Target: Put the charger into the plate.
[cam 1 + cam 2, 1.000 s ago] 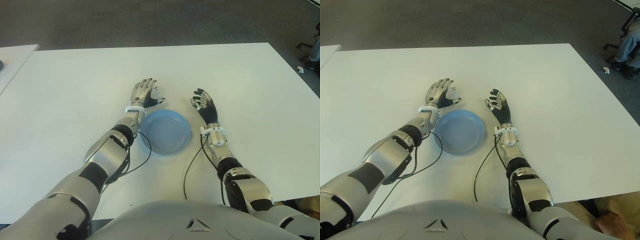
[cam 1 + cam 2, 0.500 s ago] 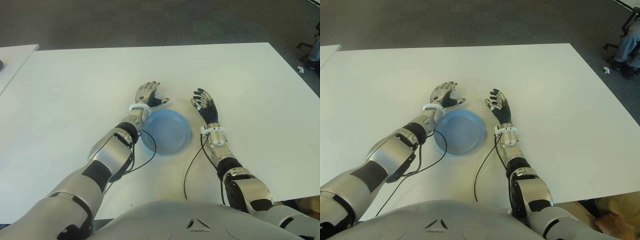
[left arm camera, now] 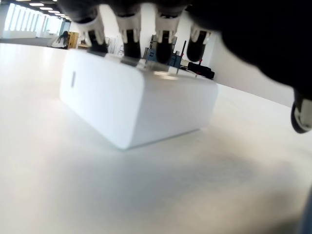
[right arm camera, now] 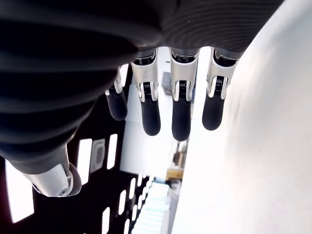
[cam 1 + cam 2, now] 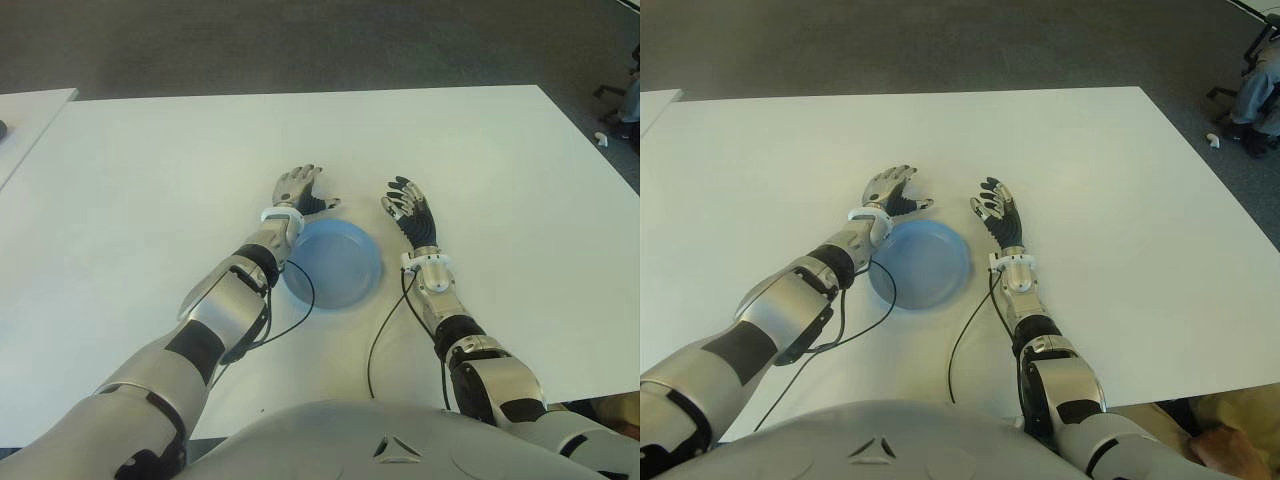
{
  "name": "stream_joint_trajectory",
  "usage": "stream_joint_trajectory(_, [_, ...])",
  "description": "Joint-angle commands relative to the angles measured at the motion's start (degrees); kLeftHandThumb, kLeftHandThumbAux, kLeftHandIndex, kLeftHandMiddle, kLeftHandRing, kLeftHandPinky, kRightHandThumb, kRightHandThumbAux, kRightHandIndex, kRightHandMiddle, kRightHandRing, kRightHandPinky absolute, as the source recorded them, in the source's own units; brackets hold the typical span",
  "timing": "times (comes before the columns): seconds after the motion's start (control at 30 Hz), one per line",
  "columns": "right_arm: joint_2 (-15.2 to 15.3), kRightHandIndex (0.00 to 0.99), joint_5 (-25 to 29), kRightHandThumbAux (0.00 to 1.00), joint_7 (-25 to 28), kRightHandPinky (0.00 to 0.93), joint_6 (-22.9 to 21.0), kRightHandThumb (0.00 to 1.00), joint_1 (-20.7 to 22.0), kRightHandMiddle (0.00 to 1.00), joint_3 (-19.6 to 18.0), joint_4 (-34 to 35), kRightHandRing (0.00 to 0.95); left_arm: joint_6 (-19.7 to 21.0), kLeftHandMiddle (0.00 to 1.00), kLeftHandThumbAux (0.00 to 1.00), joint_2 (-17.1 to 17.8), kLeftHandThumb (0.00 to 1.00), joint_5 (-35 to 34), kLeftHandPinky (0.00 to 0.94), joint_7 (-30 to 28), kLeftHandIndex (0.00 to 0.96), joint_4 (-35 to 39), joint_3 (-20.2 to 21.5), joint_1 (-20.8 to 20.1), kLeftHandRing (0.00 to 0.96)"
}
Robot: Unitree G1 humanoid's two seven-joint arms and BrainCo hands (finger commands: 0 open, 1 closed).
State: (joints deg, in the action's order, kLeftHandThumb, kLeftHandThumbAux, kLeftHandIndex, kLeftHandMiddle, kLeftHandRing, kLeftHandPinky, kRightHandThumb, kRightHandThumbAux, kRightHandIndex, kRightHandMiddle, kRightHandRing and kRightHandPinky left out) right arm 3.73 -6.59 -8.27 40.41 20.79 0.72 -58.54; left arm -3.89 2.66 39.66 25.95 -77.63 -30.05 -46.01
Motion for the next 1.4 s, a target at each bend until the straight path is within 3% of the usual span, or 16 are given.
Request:
stream_joint_trajectory(0.03, [-2.38,0.145,-0.88,0.584,-0.35,0.259,-2.90,0.552,-13.25,0.233,0.85,-7.85,0.245,-0.09,0.000,0.364,0.05,0.157,0.43,0.006,-1.09,0.000,-1.29,-0.36,0.59,0.000])
stream_joint_trajectory(0.4, [-2.07,0.148,-1.52,0.580,-0.95,0.269,-2.47,0.507,-13.60,0.234,1.33,-7.80,0.252,-0.11,0.000,0.348,1.58,0.152,1.41,0.012,0.22,0.000,-1.54,-1.24,1.48,0.000])
stream_joint_trajectory(0.9, [-1.49,0.155,-1.64,0.575,-1.34,0.271,-2.29,0.544,-13.90,0.248,1.57,-8.01,0.266,1.83,0.000,0.267,2.36,0.186,2.68,0.000,3.00,0.000,-1.60,-2.17,1.44,0.000])
stream_joint_trajectory(1.4, [-1.07,0.162,-1.48,0.570,-0.97,0.270,-1.68,0.540,-13.76,0.249,1.44,-8.48,0.264,3.07,0.000,0.279,3.87,0.172,5.18,0.000,4.00,0.000,-1.88,-5.18,1.62,0.000])
